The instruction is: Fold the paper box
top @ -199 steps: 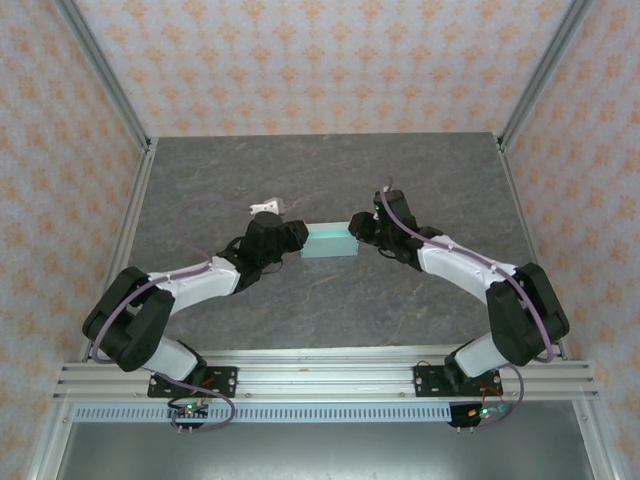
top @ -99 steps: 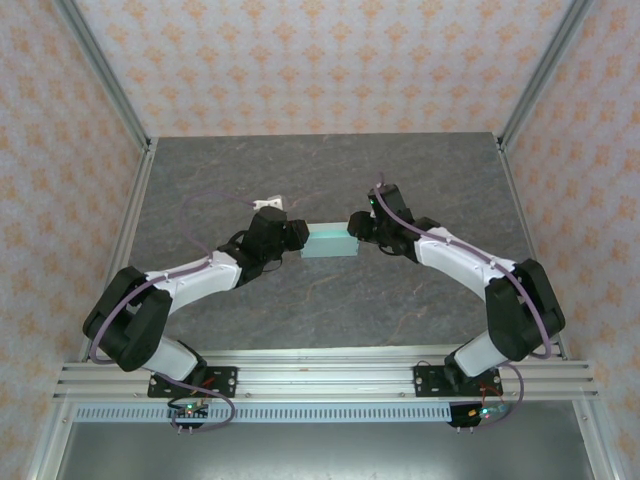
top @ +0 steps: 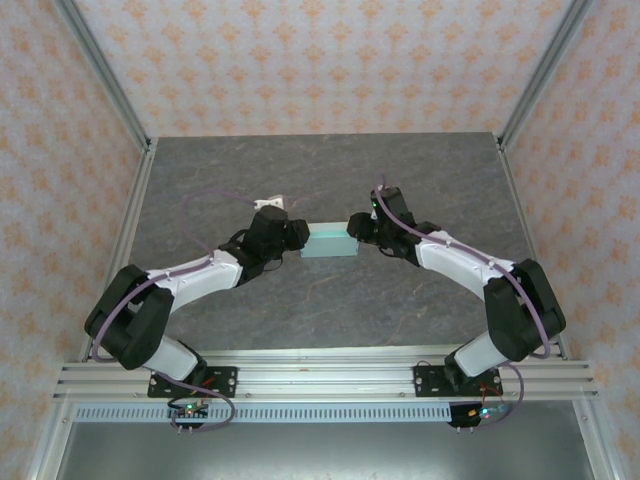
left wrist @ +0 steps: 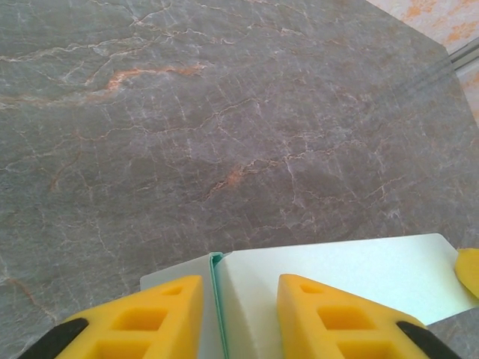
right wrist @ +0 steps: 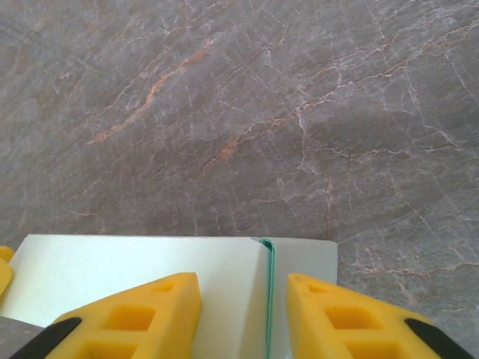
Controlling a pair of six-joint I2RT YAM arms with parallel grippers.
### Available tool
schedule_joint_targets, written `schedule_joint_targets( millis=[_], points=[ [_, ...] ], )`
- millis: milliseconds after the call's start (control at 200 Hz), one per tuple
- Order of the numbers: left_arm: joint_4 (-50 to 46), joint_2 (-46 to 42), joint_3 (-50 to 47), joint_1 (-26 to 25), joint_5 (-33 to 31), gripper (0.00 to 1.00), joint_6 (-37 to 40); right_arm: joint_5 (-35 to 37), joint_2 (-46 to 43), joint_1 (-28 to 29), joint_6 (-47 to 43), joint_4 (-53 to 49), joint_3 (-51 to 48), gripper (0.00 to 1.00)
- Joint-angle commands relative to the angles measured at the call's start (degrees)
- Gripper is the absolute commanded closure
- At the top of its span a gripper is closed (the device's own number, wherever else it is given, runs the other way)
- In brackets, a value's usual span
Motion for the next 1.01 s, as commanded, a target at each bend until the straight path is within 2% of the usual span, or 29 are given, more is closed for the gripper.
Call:
schedule_joint_targets(
  millis=[0, 210, 631, 876, 1001],
  points=[
    [-10.80, 5.32, -4.82, 0.18, 0.95, 0.70, -0.03, 1.27, 5.06, -0.47, 0.27, -11.19, -5.95, 0.66],
    [-6.67, 7.55, -8.59, 0.14, 2.49, 0.73, -1.45, 0.13, 4.99, -1.81, 0.93, -9.14, -9.01, 0.68],
    [3.13, 10.96, -14.82, 0.08, 5.24, 0.81, -6.32, -9.85, 7.82, -5.99, 4.93, 1.71, -15.74, 0.76],
    [0.05, 8.42, -12.90, 0.04, 4.18, 0.82, -5.22, -8.97, 5.55, -5.99, 4.14, -0.67, -13.84, 0.77],
    [-3.86, 6.23, -9.22, 0.09, 2.87, 0.77, -3.63, -8.31, 5.17, -6.02, 2.62, -3.89, -9.73, 0.76]
  ],
)
